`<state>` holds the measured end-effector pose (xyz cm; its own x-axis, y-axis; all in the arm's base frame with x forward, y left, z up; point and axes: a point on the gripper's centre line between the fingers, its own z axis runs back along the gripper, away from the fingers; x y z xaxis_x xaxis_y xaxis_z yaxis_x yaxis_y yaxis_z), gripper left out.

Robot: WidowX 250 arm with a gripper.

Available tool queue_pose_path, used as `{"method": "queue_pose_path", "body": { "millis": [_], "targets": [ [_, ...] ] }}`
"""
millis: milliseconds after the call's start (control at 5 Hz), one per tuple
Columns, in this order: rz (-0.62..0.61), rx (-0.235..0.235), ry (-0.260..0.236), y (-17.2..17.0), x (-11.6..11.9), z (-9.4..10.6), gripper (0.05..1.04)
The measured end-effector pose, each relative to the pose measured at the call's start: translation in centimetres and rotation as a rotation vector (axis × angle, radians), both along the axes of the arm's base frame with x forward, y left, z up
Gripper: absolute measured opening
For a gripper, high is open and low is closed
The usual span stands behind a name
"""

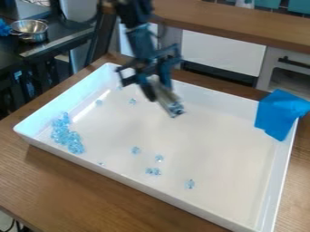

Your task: Sweep into pile

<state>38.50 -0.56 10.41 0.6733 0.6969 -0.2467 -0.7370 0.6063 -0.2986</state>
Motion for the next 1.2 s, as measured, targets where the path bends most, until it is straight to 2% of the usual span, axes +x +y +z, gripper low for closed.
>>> {"method": "queue_pose_path", "body": {
  "millis": [200, 400, 600, 800, 1000, 1200],
  "targets": [
    [-0.106, 0.040, -0.063, -4.8, -0.4, 0.1, 0.381],
    [-0.190, 0.084, -0.159, -9.2, -0.4, -0.1, 0.381],
    [-0.216, 0.123, -0.203, -9.6, 0.4, -1.1, 0.381],
    [-0.279, 0.173, -0.195, -9.5, 0.8, -3.7, 0.381],
    [-0.363, 0.214, -0.201, -9.2, 0.5, -4.5, 0.381],
    [-0.451, 0.229, -0.171, -8.6, -0.9, -6.0, 0.381]
  ]
}}
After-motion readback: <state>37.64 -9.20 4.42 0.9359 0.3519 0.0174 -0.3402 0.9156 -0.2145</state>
